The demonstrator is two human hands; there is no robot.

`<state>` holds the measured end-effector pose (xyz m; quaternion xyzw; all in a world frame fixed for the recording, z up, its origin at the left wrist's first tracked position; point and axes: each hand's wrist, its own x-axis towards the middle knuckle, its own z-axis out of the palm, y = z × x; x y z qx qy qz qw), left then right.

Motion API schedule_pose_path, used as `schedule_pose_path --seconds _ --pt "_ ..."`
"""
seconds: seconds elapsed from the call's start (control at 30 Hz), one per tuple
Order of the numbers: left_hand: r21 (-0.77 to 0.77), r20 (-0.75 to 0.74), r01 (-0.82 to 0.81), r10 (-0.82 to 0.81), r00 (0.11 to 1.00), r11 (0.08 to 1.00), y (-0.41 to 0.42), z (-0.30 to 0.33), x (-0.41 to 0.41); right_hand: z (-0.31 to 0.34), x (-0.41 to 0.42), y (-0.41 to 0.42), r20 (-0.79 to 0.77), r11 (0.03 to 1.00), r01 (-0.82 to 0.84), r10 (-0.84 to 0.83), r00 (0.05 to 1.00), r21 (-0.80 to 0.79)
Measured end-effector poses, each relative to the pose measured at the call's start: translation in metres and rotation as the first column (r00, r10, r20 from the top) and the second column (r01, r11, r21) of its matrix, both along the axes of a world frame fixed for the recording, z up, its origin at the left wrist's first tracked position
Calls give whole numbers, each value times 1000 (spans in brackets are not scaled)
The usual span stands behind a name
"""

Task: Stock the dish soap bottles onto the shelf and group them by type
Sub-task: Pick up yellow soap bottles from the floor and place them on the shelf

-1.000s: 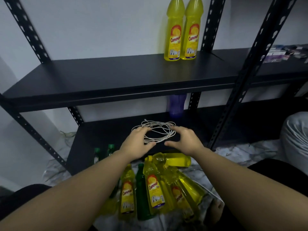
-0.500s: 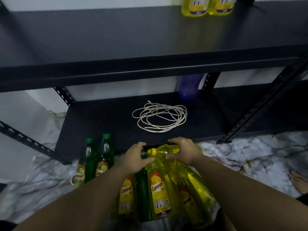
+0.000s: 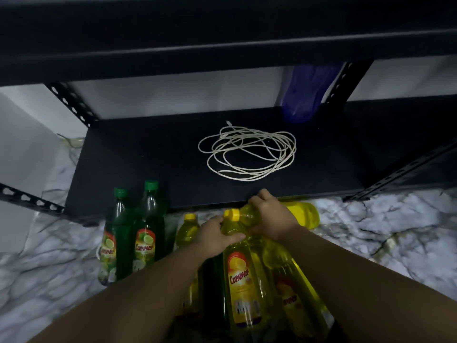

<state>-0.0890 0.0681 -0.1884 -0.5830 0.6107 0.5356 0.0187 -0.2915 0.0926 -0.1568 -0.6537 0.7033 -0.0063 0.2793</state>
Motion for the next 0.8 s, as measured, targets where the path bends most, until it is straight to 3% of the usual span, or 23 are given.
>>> schedule_pose_path --seconds 0.1,0.3,0.47,0.67,0.8 --pt "95 -24 -64 67 997 993 -1 2 -2 -2 4 -1 -67 999 -49 48 997 -14" --pt "184 -166 -247 278 946 951 7 11 8 8 -8 5 6 1000 -28 28 1000 -15" --pt "296 -280 -272 356 892 916 15 34 5 31 -25 7 55 994 64 -60 997 -84" --pt "206 -384 -328 384 840 922 27 65 3 58 -35 28 227 964 217 -179 957 -153" --pt "113 -425 -316 333 842 942 24 92 7 76 -37 37 256 936 277 -220 941 -216"
